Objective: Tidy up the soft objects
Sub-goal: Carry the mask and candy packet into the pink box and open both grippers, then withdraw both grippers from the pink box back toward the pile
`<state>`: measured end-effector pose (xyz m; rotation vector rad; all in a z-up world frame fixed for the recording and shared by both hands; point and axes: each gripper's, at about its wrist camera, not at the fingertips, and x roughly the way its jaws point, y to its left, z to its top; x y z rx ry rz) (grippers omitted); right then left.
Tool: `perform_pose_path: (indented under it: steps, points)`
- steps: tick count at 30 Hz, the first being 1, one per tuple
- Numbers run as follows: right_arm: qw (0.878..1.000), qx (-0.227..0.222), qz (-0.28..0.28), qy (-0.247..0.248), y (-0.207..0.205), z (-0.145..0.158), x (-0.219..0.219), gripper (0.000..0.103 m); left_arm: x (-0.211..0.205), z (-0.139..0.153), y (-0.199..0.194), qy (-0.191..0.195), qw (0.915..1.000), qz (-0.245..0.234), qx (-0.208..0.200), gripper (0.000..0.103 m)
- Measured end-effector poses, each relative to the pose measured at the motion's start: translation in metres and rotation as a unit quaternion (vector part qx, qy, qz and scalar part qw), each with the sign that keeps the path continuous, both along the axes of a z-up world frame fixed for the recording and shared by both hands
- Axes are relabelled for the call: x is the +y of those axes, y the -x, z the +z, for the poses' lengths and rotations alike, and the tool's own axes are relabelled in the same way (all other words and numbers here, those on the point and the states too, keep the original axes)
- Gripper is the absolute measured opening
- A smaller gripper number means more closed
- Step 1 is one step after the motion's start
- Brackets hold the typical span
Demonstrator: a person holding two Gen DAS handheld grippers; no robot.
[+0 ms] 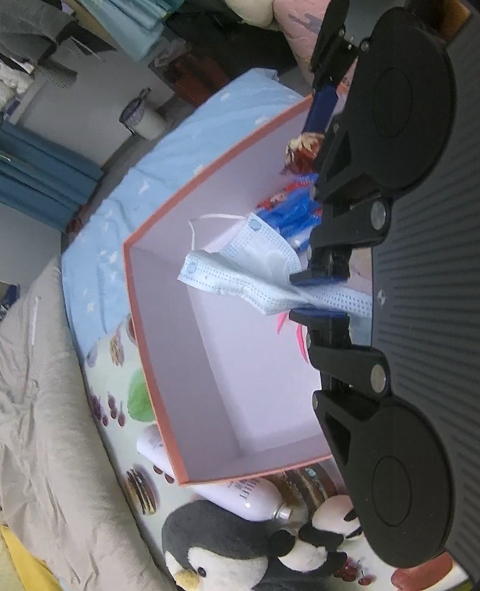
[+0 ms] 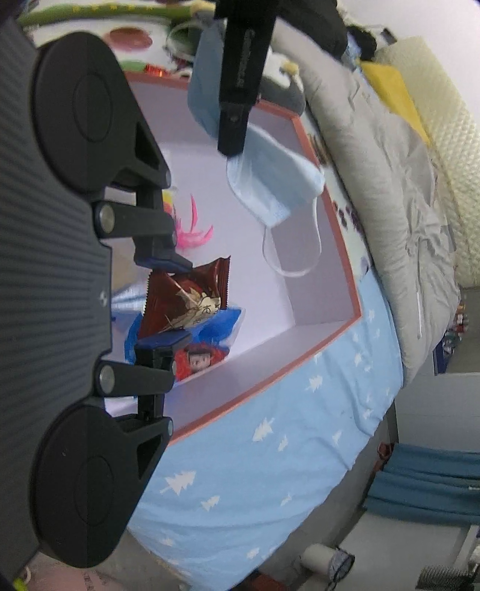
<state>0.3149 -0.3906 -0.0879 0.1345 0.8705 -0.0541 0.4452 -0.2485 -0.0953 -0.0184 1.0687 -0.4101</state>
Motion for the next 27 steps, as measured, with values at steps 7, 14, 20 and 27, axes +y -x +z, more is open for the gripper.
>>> perform_pose_path:
  steps: [7,14,20,27]
  points:
    - [1.000,0.002,0.005,0.002,0.000,0.001,-0.003,0.066,0.005,0.009,0.006,0.005,0.9997,-0.001,-0.022,0.086]
    - [1.000,-0.021,0.008,-0.002,0.009,0.015,0.002,0.066,0.016,0.031,0.019,0.021,0.9985,-0.001,-0.050,0.086]
    - [0.997,-0.067,0.022,-0.010,0.028,0.042,0.012,0.066,0.039,0.056,0.042,0.031,0.9956,0.003,-0.089,0.086]
    - [0.991,-0.123,0.041,-0.025,0.062,0.069,0.032,0.066,0.077,0.079,0.087,0.035,0.9893,0.009,-0.142,0.086]
